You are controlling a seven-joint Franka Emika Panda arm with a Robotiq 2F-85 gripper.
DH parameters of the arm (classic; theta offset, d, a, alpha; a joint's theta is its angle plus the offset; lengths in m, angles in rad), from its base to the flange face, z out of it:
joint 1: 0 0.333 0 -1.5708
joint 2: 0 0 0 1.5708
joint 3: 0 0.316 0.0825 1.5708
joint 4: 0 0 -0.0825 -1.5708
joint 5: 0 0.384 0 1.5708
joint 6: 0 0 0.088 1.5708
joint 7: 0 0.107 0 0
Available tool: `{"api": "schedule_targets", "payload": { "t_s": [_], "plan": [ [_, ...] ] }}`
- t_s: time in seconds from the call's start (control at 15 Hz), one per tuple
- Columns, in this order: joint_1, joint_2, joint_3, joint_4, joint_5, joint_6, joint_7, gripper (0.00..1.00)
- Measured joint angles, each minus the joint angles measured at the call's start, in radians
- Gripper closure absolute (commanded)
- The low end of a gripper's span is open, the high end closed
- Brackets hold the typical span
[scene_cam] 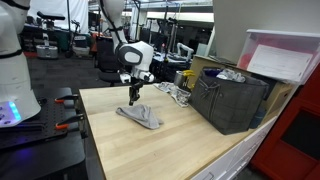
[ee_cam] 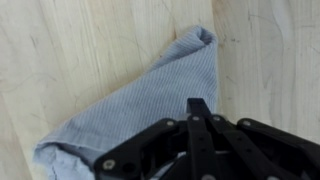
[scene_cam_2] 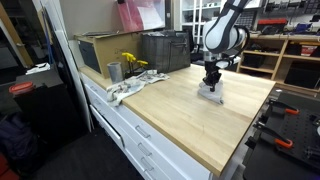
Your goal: Fold the grey towel into a triangular shape
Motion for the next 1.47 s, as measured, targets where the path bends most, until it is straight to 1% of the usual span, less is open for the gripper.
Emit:
{"api": "schedule_targets", "payload": {
  "t_s": [0.33, 0.67, 0.73, 0.8, 0.87, 1.07, 1.2, 1.27, 1.33, 1.47],
  "plan": [
    [-0.027, -0.092, 0.033, 0.001, 0.062, -0.025, -0.072, 1.00],
    [-0.035, -0.170, 0.030, 0.001, 0.068, -0.030, -0.080, 1.00],
    [-0.035, -0.184, 0.029, 0.001, 0.068, -0.030, -0.080, 0.74],
    [-0.035, -0.198, 0.027, 0.000, 0.068, -0.030, -0.080, 0.73],
    [-0.035, -0.212, 0.025, 0.000, 0.068, -0.031, -0.080, 0.68],
    [-0.035, -0.253, 0.017, -0.003, 0.068, -0.031, -0.080, 0.44],
    [-0.036, -0.271, 0.011, -0.007, 0.069, -0.031, -0.080, 0.31],
    [-0.037, -0.272, 0.010, -0.011, 0.083, -0.031, -0.080, 0.22],
    [-0.037, -0.272, 0.010, -0.015, 0.108, -0.034, -0.088, 0.16],
    [-0.039, -0.273, 0.016, -0.022, 0.237, -0.066, -0.181, 0.01]
  ]
}}
